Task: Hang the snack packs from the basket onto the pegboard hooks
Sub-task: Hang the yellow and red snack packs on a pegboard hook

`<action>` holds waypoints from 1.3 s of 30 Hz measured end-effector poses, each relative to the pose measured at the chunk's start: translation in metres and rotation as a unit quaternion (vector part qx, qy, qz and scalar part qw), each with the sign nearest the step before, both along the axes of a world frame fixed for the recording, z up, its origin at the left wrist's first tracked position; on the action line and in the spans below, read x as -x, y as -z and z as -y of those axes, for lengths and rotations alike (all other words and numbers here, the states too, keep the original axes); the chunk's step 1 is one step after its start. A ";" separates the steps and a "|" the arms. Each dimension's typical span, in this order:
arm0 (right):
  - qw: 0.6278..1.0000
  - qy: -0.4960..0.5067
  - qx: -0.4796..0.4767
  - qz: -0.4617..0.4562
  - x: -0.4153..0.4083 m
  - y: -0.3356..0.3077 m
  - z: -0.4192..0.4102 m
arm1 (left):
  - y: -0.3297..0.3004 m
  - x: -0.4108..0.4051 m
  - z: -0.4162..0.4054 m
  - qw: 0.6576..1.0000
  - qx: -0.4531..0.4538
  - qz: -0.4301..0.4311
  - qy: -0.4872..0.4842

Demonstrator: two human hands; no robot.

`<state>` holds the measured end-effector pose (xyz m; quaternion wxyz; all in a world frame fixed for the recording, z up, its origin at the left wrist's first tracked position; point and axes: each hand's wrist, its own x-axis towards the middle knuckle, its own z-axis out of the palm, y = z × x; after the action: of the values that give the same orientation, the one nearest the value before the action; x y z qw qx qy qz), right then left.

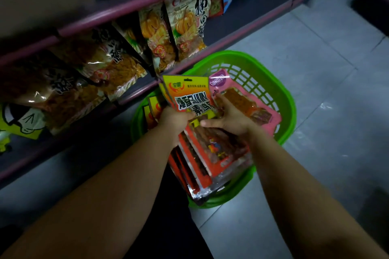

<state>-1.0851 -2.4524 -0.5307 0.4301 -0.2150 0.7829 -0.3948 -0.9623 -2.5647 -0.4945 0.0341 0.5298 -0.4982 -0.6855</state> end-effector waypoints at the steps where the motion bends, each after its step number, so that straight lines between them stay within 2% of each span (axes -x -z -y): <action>1: 0.999 0.042 0.027 0.018 -0.008 0.004 0.001 | -0.001 0.000 0.002 1.000 0.023 -0.002 -0.015; 4: 0.974 0.201 0.083 0.068 -0.014 -0.002 0.005 | -0.012 0.002 0.005 0.995 0.084 -0.050 -0.005; 7: 0.960 0.234 0.145 0.049 0.006 -0.039 0.009 | -0.035 0.002 0.003 0.986 0.136 -0.097 0.016; 11: 0.951 0.177 0.243 -0.075 0.018 -0.114 0.024 | -0.064 -0.019 0.009 0.967 0.182 -0.176 -0.003; 15: 0.930 0.133 0.314 -0.137 -0.006 -0.172 0.058 | -0.112 -0.052 0.037 0.936 0.237 -0.231 -0.122; 20: 0.905 0.110 0.392 -0.120 -0.036 -0.233 0.108 | -0.191 -0.118 0.092 0.876 0.353 -0.215 -0.248; 22: 0.903 0.066 0.415 -0.093 -0.055 -0.256 0.132 | -0.227 -0.145 0.106 0.832 0.404 -0.225 -0.306; 24: 0.902 0.022 0.422 -0.090 -0.083 -0.280 0.161 | -0.260 -0.170 0.117 0.799 0.462 -0.226 -0.311; 28: 0.884 -0.042 0.455 -0.101 -0.141 -0.332 0.209 | -0.323 -0.221 0.138 0.781 0.500 -0.253 -0.277; 31: 0.856 -0.081 0.502 -0.091 -0.180 -0.373 0.236 | -0.361 -0.258 0.156 0.759 0.519 -0.297 -0.259; 35: 0.827 -0.156 0.533 -0.088 -0.219 -0.425 0.262 | -0.403 -0.298 0.175 0.758 0.491 -0.349 -0.251; 37: 0.815 -0.208 0.533 -0.085 -0.233 -0.444 0.273 | -0.417 -0.314 0.187 0.761 0.496 -0.343 -0.240; 39: 0.810 -0.219 0.537 -0.084 -0.241 -0.456 0.282 | -0.430 -0.327 0.195 0.765 0.503 -0.335 -0.223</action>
<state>-0.8438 -2.7342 -0.0747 0.2537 -0.6098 0.4110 -0.6284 -0.6348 -2.7595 -0.0640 0.6123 0.2700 -0.5963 -0.4433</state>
